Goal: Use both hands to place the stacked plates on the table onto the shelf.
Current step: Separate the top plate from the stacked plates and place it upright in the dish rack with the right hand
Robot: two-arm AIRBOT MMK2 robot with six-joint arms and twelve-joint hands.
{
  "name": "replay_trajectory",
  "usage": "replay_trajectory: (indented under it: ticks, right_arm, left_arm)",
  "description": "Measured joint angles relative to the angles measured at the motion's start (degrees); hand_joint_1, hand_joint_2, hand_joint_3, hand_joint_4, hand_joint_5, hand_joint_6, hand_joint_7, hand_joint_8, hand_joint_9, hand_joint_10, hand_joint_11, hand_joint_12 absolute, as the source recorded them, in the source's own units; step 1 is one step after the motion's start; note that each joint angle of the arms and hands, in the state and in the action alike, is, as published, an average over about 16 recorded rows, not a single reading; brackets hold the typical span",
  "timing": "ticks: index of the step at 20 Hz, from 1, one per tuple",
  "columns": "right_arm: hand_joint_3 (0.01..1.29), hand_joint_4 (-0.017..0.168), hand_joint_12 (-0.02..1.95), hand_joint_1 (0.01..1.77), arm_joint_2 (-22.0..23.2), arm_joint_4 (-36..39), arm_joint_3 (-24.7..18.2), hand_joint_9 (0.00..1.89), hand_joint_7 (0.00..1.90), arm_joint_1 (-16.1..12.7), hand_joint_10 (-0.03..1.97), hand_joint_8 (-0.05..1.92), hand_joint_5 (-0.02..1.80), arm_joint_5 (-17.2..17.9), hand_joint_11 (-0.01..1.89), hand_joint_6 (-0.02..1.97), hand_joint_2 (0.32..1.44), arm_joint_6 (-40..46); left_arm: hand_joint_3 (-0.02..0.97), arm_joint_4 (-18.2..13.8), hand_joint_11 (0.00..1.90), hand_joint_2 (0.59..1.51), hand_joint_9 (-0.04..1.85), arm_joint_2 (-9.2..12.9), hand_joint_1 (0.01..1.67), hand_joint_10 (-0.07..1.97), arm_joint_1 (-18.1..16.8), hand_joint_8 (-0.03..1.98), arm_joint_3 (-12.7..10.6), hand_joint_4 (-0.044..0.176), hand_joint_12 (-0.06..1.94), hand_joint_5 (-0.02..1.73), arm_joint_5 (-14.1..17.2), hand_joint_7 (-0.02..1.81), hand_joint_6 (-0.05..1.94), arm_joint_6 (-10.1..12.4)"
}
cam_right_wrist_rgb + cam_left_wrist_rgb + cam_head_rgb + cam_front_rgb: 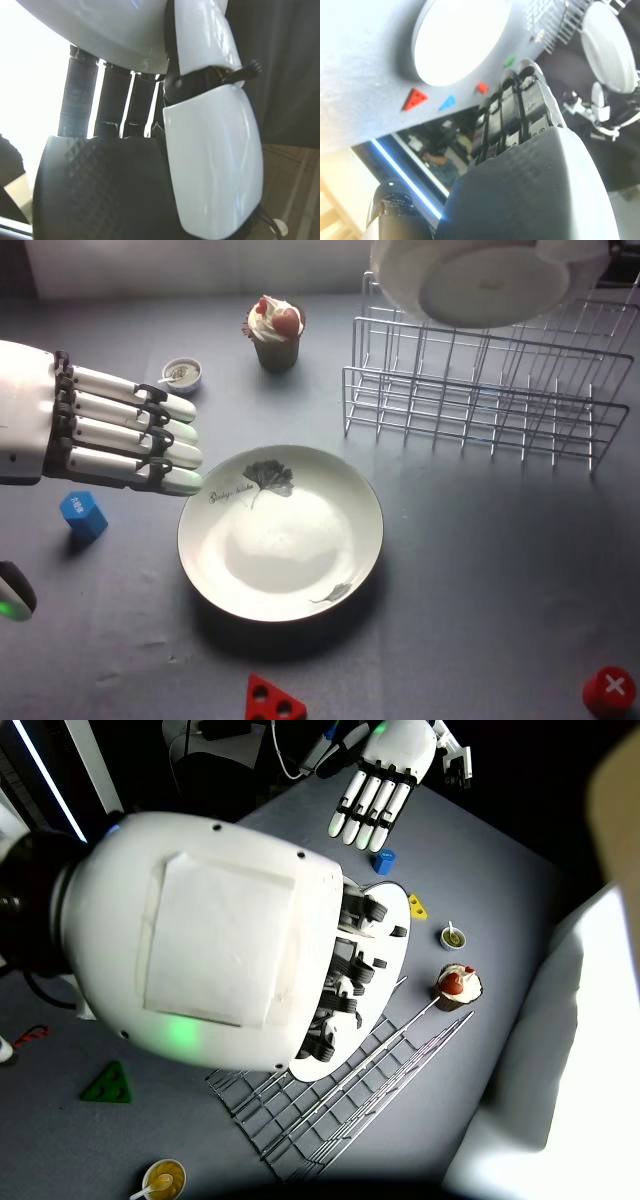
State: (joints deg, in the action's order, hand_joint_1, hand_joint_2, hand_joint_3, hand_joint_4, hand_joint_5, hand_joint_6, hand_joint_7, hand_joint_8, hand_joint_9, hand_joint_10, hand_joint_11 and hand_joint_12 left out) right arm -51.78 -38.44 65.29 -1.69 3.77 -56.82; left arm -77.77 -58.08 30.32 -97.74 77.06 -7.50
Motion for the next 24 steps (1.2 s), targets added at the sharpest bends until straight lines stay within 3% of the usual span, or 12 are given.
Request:
replay_trajectory:
  ticks: [24]
  right_arm:
    - [0.01,-0.008,1.34,1.49,-3.5,-7.3,8.8,1.18,1.09,0.6,0.61,0.58,0.9,-4.7,0.99,0.86,0.96,4.0]
  left_arm:
    - [0.017,0.5,0.13,0.92,0.13,-0.7,0.06,0.02,0.2,0.0,1.1,0.001,0.02,0.08,-1.8,0.12,0.02,0.0]
